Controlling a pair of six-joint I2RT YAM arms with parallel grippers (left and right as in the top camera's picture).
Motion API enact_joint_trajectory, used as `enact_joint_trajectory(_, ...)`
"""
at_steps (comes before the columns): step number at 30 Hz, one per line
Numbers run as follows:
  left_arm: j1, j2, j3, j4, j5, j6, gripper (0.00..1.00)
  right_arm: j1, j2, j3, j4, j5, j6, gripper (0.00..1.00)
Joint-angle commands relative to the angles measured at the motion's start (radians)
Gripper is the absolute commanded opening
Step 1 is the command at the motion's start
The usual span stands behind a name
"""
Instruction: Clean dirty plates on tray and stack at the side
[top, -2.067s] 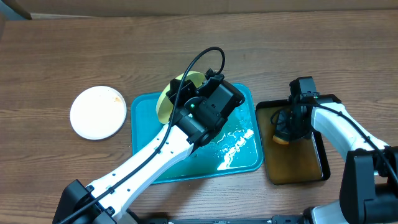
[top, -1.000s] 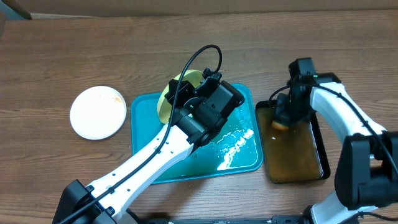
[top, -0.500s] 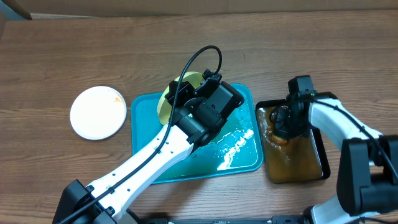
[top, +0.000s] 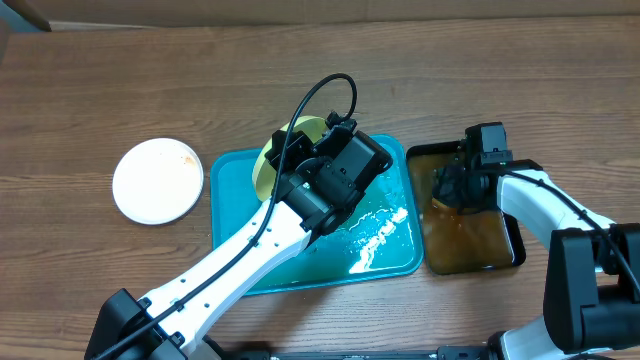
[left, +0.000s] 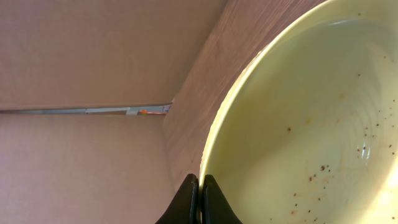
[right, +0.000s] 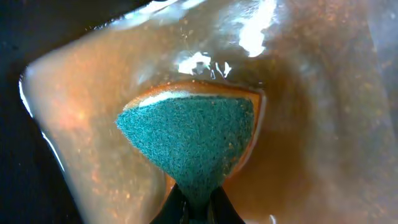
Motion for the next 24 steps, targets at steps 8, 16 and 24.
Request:
enact_joint_trajectory(8,0.000,-0.024,0.005,-0.001,-0.001,-0.074,0.04,-0.003,-0.096,0.141,-0.208,-0.010,-0.008,0.04)
enact_joint_trajectory(16,0.000,-0.024,0.005,0.000,0.002,-0.109,0.04,-0.003,-0.089,0.098,-0.258,-0.008,-0.021,0.04)
enact_joint_trajectory(24,0.000,-0.024,0.005,0.000,0.002,-0.111,0.04,-0.003,-0.067,-0.049,-0.101,0.009,-0.033,0.06)
